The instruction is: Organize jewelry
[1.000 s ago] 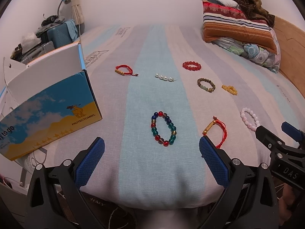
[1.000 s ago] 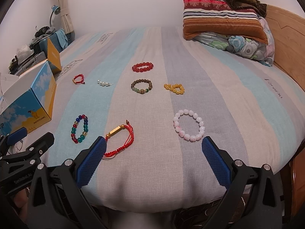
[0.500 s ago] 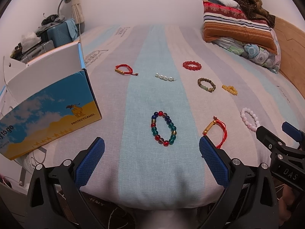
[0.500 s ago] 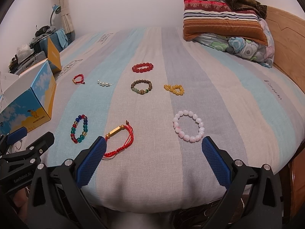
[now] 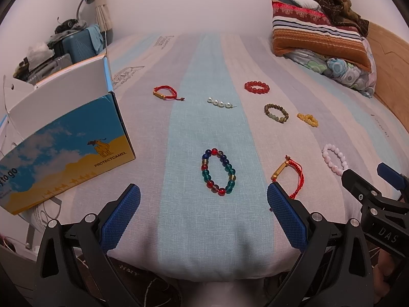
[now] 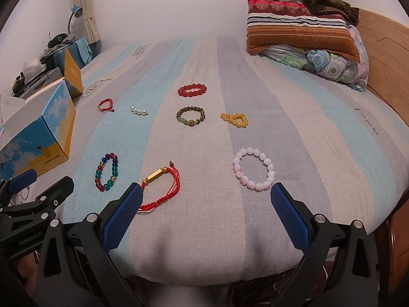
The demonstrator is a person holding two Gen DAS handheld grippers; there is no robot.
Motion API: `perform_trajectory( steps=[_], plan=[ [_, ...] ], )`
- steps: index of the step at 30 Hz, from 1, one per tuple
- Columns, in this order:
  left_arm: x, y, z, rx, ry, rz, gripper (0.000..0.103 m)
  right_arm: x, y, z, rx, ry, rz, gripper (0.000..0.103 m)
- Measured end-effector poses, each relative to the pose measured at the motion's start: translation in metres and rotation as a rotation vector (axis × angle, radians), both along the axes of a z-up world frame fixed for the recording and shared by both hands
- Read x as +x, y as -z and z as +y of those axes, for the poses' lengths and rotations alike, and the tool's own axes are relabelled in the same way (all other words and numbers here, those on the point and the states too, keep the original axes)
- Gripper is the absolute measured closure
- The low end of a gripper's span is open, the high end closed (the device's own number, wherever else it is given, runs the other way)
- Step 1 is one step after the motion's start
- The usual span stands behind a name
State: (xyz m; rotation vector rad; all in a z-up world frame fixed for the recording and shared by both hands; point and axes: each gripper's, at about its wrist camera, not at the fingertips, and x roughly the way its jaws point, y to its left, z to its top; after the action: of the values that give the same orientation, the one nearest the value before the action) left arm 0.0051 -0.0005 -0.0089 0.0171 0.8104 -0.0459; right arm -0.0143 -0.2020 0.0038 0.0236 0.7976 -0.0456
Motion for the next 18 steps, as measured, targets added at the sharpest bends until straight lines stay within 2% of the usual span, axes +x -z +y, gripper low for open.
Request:
perform_trajectory(
  steps=[5, 12, 18],
  plan=[
    [0.007, -0.004, 0.0, 0.007, 0.007, 0.006, 0.006, 0.004, -0.004, -0.004, 0.014, 0.009, -0.014, 0.007],
    [0.038, -0.009, -0.004, 0.031, 0.018, 0.064, 0.006, 0.019, -0.016, -0.023, 0.069, 0.029, -0.023, 0.007],
    [0.075, -0.006, -0.018, 0.05, 0.043, 0.136, 0.006, 0.045, -0.024, -0.036, 0.019, 0.053, 0.003, 0.007]
  ],
)
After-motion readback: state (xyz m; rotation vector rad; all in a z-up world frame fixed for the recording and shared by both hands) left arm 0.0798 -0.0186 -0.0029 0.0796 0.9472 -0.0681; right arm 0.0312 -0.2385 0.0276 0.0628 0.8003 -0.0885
